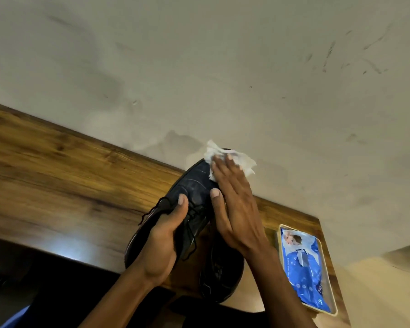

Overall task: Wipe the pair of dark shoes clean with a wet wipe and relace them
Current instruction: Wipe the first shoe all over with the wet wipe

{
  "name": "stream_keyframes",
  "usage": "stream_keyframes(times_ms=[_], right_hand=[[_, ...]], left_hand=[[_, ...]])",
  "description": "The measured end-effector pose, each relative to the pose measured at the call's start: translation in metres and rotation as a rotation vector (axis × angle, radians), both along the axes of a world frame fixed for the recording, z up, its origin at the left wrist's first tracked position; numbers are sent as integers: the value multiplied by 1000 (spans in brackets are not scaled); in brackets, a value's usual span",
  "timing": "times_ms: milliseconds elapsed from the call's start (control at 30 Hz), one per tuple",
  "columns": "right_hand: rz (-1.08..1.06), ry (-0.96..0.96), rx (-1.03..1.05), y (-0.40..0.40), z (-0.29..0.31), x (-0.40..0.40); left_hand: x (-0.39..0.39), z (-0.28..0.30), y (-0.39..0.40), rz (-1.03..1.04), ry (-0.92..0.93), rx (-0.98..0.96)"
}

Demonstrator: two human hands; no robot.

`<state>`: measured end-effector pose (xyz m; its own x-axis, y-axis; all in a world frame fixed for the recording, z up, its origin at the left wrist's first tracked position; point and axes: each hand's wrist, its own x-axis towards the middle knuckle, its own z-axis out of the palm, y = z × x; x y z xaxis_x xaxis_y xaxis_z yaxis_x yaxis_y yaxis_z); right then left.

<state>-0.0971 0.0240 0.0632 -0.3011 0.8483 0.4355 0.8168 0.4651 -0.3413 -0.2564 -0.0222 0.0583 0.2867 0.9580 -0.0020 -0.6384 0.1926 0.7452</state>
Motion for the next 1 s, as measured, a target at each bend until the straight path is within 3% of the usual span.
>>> stream_keyframes(times_ms=[133, 367, 667, 1000], right_hand=[[-108, 47, -22, -5, -7, -10], [-45, 276, -213, -51, -21, -41], [-144, 253, -117, 3, 4, -20], [67, 198, -236, -70, -3, -50]], left_hand=[[4, 1, 1, -36, -34, -48], [-5, -2, 11, -20, -100, -230], [-6, 1, 8, -62, -223, -309], [-23, -5, 21, 55, -282, -384]])
